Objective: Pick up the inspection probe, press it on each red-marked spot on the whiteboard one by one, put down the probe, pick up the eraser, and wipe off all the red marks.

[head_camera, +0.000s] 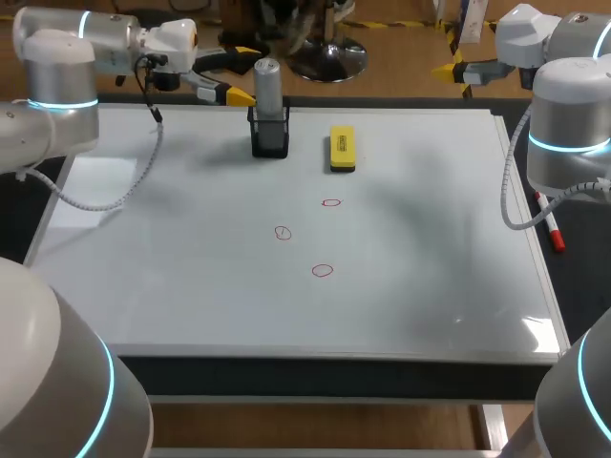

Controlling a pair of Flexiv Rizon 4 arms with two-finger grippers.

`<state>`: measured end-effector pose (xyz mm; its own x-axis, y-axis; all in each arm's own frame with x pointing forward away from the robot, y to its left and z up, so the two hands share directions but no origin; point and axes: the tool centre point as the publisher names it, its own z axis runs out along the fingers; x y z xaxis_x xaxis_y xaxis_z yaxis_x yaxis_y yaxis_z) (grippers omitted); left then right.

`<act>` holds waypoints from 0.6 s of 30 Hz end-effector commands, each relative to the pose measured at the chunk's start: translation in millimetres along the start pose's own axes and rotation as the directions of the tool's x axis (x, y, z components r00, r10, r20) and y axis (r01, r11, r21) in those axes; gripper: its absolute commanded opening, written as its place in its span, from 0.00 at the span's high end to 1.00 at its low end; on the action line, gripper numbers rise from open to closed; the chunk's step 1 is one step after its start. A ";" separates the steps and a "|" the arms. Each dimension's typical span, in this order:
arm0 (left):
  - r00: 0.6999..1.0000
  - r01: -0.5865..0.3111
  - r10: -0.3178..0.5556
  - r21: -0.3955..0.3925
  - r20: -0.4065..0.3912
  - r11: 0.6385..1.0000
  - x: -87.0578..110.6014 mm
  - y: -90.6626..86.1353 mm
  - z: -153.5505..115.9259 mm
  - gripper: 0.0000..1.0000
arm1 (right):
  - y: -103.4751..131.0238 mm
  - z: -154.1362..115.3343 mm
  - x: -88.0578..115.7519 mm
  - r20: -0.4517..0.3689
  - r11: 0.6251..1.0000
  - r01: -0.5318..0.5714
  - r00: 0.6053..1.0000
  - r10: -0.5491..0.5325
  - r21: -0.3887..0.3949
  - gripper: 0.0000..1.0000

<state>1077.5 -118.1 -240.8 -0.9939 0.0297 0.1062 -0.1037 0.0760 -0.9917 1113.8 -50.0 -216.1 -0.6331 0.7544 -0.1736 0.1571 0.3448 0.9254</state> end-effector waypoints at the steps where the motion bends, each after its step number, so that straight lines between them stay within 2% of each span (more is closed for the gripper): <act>1: 0.999 0.002 -0.001 0.007 -0.037 1.000 -11.4 5.7 6.2 0.00 | 0.0 0.0 0.0 0.000 1.000 0.000 1.000 0.000 0.000 0.00; 18: 0.999 -0.011 0.010 -0.014 -0.039 1.000 -33.5 18.4 25.1 0.00 | 0.0 0.0 0.0 0.000 1.000 0.000 1.000 0.000 0.000 0.00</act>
<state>1100.5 -138.0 -260.0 -0.9945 0.0423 0.0962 -0.0919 0.0926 -0.9914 1113.8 -50.0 -216.1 -0.6331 0.7544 -0.1736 0.1571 0.3448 0.9254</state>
